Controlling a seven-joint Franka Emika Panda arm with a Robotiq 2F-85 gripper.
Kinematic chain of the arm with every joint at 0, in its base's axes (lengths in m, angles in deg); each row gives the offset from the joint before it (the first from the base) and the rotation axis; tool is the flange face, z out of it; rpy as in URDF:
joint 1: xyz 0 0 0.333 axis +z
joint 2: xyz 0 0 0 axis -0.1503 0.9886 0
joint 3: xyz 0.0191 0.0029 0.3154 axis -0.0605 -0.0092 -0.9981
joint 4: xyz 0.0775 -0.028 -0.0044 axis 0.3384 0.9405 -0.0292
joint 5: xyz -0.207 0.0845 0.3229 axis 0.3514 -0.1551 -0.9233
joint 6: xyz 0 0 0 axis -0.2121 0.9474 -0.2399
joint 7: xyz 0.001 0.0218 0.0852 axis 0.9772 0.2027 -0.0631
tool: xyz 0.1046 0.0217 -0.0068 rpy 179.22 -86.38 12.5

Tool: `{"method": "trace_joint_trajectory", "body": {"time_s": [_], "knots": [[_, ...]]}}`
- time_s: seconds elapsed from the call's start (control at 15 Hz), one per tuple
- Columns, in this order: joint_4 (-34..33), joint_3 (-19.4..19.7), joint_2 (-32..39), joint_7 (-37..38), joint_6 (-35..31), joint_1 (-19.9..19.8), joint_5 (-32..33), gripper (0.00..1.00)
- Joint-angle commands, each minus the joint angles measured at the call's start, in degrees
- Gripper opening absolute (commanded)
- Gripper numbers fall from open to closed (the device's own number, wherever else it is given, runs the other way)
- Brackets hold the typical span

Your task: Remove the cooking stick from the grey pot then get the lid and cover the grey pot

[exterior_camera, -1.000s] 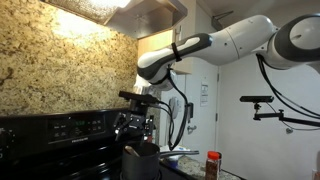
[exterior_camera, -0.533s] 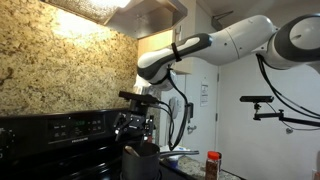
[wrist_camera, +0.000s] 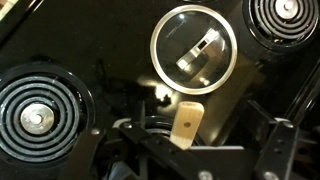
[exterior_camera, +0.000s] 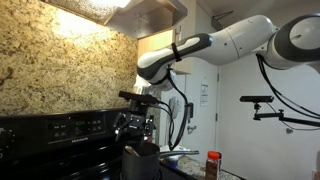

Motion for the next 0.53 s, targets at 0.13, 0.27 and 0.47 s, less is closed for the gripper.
{"method": "trace_joint_trajectory", "body": {"time_s": [0.13, 0.27, 0.47], "knots": [[-0.11, -0.38, 0.01, 0.12, 0.09, -0.34, 0.18, 1.0], [-0.11, -0.38, 0.01, 0.12, 0.09, -0.34, 0.18, 1.0], [-0.88, 0.14, 0.42, 1.56, -0.1, 0.03, 1.61, 1.0]]}}
